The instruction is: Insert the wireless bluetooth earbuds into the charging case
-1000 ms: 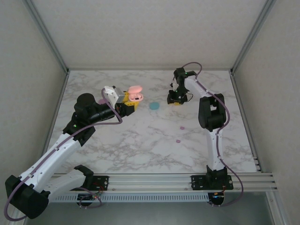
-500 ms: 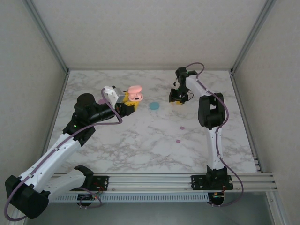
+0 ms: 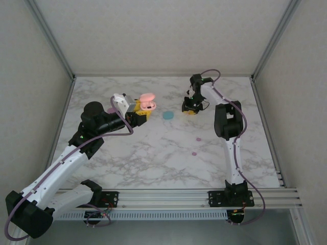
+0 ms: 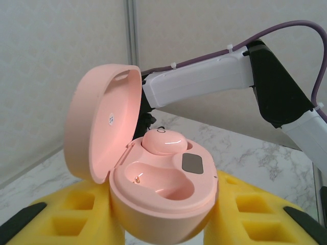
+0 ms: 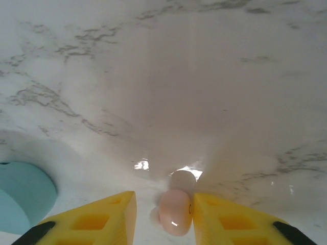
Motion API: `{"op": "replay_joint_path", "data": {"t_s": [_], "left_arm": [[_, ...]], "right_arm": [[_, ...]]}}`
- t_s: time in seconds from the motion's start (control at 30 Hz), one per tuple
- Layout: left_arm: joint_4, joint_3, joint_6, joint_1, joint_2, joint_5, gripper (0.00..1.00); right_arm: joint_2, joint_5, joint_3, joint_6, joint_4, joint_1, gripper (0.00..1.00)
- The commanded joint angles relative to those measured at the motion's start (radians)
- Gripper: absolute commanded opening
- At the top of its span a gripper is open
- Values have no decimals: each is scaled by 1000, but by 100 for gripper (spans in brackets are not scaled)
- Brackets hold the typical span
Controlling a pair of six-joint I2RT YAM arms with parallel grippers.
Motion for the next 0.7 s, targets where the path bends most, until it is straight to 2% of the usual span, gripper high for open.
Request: {"op": "replay_joint_path", "data": {"t_s": [0.0,0.33,0.67], "left_arm": [[1,-2,4,-9,-10,-3,19],[-1,-5,4,-9,-11,-2,19],[2,0,4,-9,-3,1,19]], "right_arm": [[26,-36,56,-22,-44,24,34],[48,-7,104,-25,-76,45,35],[83,88,161,42,-111,64,39]]}}
